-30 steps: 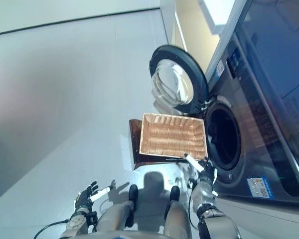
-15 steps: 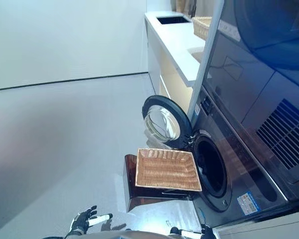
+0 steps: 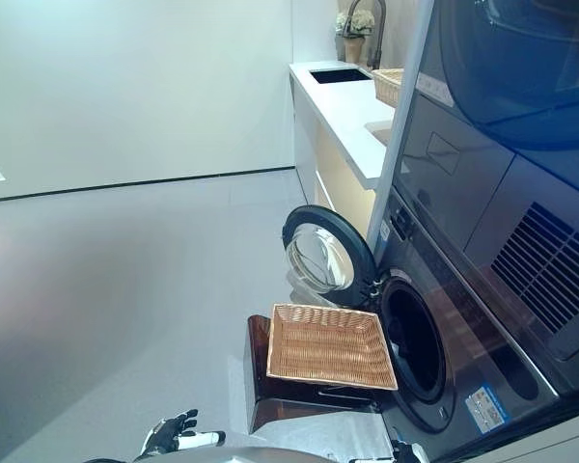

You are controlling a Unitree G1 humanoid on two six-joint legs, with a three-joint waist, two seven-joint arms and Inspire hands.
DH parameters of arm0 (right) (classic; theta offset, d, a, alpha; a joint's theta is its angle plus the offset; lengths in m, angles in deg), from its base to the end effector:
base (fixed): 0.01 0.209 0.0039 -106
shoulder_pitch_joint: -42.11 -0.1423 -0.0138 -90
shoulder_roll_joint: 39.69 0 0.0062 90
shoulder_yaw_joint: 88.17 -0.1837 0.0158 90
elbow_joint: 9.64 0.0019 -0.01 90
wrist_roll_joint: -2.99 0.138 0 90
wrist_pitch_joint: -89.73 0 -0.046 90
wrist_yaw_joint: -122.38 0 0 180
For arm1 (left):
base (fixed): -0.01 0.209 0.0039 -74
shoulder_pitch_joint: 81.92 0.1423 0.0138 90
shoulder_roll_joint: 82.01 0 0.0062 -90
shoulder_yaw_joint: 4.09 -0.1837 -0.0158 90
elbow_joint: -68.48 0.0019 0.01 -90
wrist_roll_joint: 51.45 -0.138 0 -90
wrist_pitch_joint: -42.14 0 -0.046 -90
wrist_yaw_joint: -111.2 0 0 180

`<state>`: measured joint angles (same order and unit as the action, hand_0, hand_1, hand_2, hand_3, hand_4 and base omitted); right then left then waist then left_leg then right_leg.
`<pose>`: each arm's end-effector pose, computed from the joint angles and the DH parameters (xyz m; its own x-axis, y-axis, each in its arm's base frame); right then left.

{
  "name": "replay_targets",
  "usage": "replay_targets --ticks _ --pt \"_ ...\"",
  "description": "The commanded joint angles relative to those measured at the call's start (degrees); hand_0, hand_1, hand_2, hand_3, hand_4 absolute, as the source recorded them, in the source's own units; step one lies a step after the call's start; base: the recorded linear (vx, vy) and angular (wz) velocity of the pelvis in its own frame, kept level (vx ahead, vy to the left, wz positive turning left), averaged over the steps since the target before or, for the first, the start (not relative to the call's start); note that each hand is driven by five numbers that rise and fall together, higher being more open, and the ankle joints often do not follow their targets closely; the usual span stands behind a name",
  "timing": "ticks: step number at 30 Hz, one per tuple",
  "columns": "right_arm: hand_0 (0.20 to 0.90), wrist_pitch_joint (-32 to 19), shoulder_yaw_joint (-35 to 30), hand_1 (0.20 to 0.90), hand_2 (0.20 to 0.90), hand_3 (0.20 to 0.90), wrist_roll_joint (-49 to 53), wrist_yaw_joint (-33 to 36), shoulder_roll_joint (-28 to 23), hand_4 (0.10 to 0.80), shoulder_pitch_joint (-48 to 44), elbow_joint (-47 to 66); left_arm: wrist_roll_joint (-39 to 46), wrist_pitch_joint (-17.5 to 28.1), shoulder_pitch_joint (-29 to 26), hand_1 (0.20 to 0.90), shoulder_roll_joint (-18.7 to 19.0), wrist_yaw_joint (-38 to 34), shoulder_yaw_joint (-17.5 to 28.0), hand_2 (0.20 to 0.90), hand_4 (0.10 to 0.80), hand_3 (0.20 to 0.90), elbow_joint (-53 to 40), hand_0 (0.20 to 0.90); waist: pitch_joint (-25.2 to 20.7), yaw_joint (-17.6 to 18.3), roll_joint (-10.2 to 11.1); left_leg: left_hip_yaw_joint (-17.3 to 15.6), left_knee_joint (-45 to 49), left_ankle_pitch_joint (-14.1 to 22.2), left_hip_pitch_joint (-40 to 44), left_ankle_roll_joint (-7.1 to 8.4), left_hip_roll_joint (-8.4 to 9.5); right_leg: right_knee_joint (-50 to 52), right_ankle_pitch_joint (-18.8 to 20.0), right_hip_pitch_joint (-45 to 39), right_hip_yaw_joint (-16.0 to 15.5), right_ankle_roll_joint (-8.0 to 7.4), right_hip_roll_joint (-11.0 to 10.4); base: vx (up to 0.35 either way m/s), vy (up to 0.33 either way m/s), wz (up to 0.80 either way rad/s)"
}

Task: Pick up the clothes and place them into the washing machine

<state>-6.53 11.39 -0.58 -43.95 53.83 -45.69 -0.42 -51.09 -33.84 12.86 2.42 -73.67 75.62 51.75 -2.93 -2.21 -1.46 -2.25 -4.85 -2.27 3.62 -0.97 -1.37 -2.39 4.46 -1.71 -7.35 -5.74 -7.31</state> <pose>0.0294 -0.2210 -0.1232 0.2716 -0.3812 -0.8837 -0.1649 0.8862 -0.4330 0.0416 0.2025 -0.1224 0.4434 0.1602 -0.8819 0.1270 0.9627 0.2388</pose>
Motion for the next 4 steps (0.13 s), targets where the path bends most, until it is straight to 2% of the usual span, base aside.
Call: replay_targets --ticks 1,4 --pt "0.900 -0.5 0.7 0.900 0.900 0.900 -0.1 1.4 -1.3 0.800 -4.0 -3.1 -0.3 1.8 -4.0 0.900 -1.1 0.2 -0.2 0.900 0.800 0.900 1.6 0.900 0.5 0.5 1.7 -1.5 0.8 0.5 -0.6 4.14 -0.36 1.3 -2.8 -2.2 -1.0 -1.21 -0.7 0.000 0.000 0.00" --pt "0.900 -0.3 0.7 0.900 0.900 0.900 -0.4 1.6 -1.6 0.800 -4.1 -3.6 0.4 1.6 -4.0 0.900 -1.5 0.5 -0.2 0.900 0.800 0.900 1.8 0.900 0.6 0.7 1.6 -1.5 0.7 0.5 -0.5 4.14 -0.38 1.3 -2.8 -2.2 -1.1 -1.21 -0.6 0.000 0.000 0.00"
